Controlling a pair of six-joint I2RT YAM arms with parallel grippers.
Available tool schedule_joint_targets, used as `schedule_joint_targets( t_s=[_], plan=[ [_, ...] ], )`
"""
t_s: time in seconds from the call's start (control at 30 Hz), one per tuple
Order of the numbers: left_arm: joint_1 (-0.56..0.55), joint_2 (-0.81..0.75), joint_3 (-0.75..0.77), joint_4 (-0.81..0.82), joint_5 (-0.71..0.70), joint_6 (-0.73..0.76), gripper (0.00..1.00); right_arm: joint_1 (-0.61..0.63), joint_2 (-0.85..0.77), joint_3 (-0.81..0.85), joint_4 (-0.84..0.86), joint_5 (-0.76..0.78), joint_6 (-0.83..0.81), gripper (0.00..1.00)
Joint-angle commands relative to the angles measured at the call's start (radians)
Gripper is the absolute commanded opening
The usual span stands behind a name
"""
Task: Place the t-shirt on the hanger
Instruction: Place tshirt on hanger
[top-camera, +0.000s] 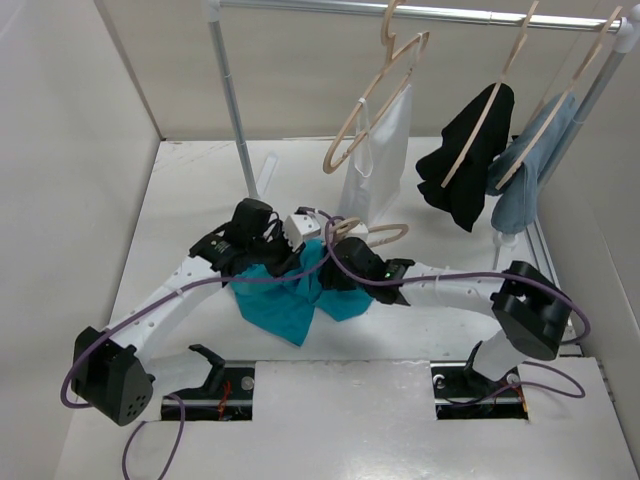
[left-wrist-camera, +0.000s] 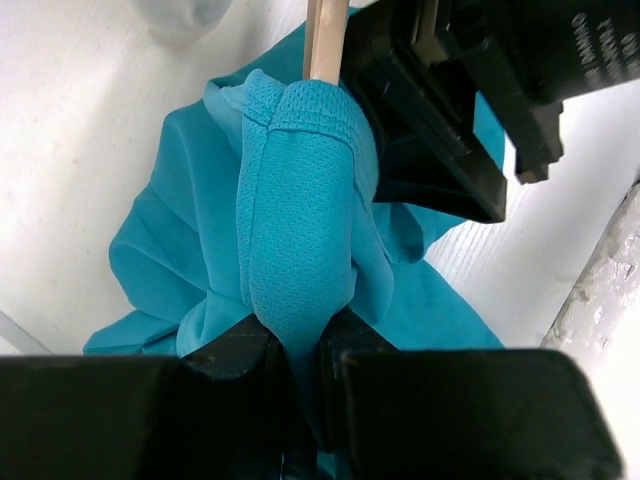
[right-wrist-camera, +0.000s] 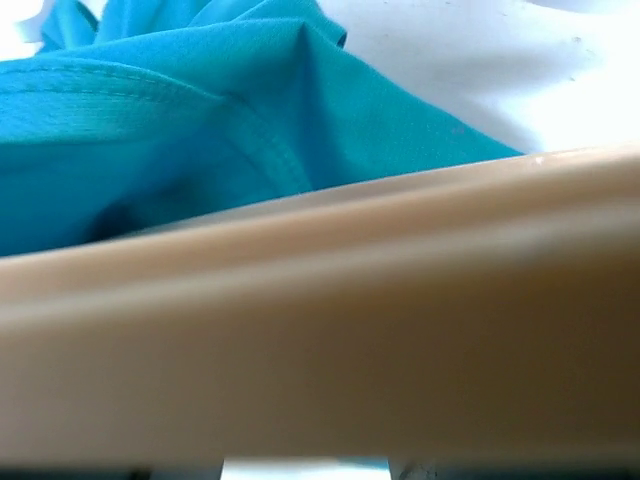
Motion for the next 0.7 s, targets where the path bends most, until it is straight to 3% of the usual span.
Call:
schedule_joint_targets(
  t_s=[0.0,0.1,0.2,0.27,0.3,0.47,0.67],
  plan=[
    [0.005,-0.033,0.067,0.184,0.046,-0.056,0.0,0.026,0.073,0.028,-0.003,-0.064,0.002,0.57],
    [0.005,-0.033,0.067,0.193,0.046,-0.079,0.0,0.026,0.098,0.025,-0.003,-0.064,0.031,0.52],
    [0.032,-0.033,0.067,0.202,0.046,-0.101,0.0,0.026,0.054,-0.043,-0.003,-0.028,0.065,0.35],
    [0.044,-0.033,0.067,0.202,0.046,-0.124,0.0,0.026,0.029,-0.064,-0.003,-0.006,0.065,0.07],
    [0.054,-0.033,0.067,0.202,0.056,-0.124,0.0,0.026,0.019,-0.074,-0.003,0.009,0.065,0.0],
    [0.054,-0.033,0.067,0.193,0.056,-0.124,0.0,0.026,-0.055,-0.064,-0.003,0.038,-0.014,0.0],
    [0.09,-0.044,0.054,0.115,0.024,-0.02,0.0,0.026,-0.227,-0.132,-0.048,0.038,-0.078,0.0]
  ],
)
